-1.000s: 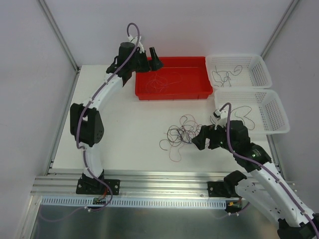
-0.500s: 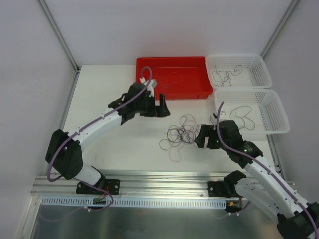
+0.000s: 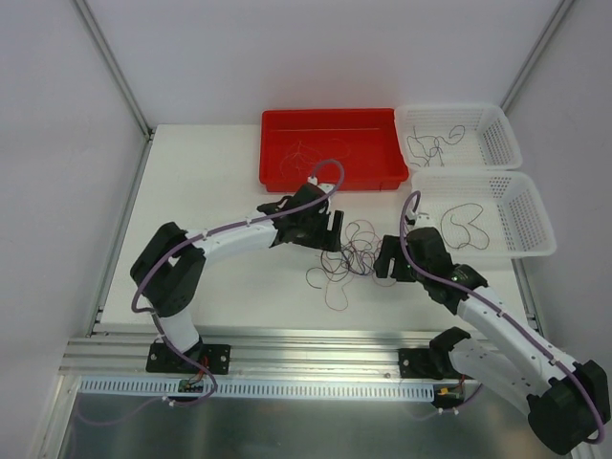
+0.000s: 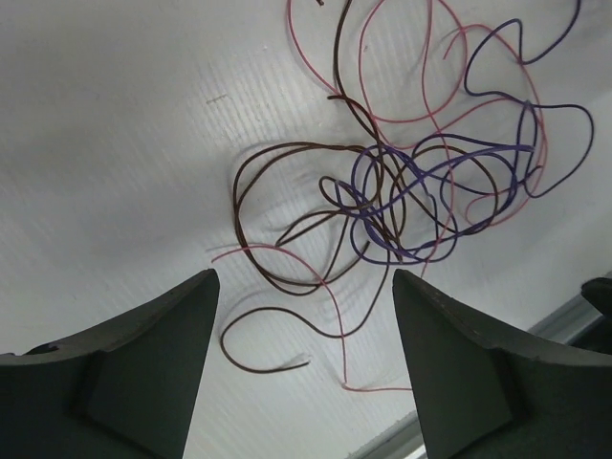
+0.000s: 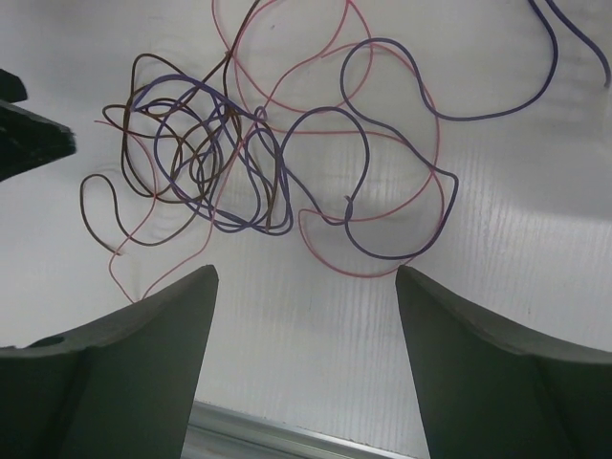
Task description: Untangle the cables
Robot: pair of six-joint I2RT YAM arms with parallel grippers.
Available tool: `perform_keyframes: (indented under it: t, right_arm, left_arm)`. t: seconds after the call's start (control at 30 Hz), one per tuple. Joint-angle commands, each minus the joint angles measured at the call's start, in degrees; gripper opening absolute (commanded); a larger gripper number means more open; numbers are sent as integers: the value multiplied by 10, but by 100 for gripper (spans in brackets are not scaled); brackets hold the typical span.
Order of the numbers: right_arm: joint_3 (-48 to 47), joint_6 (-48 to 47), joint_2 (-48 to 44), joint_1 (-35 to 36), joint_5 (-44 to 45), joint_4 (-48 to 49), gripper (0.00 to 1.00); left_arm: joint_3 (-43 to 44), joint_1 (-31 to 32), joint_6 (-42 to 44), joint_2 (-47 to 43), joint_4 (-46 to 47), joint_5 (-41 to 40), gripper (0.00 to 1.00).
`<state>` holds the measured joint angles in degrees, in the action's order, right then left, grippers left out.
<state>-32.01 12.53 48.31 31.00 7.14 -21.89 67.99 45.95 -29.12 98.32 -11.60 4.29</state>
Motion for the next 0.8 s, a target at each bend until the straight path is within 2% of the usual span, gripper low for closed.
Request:
perform_keyframes:
  t: [0.0,0.2,0.3,0.43,0.47,0.53,0.57,0.63,0.73,0.77]
  right_arm:
    - [3,5,9,1,0,36,79]
    - [5,-2,21,2,-18,55,78]
    - [5,-5,33,1,-20,64,78]
    - [4,-4,54,1,-22,76,78]
    - [3,-3,66,1,-22,81,78]
    - [2,4,79,0,-25,86,78]
    - [3,9,94,-2,-25,92,78]
    - [2,26,108,-3,-28,98,77]
    - [6,38,143,-4,-46,126,76]
    - [6,46,151,-4,-49,136,72]
  left_arm:
    - [42,13,62,34,5,-31,73]
    - [72,24,149,82,6,-35,63]
    - [86,24,179,104,7,-29,54]
    - [92,24,188,118,7,-23,36]
    - [90,25,188,119,7,-21,28]
    - [80,24,188,116,6,-25,20]
    - [75,24,189,109,8,-29,9]
    - [55,24,190,95,10,-40,1]
    - [28,24,192,53,12,-40,0]
    - [22,24,189,43,12,-57,0]
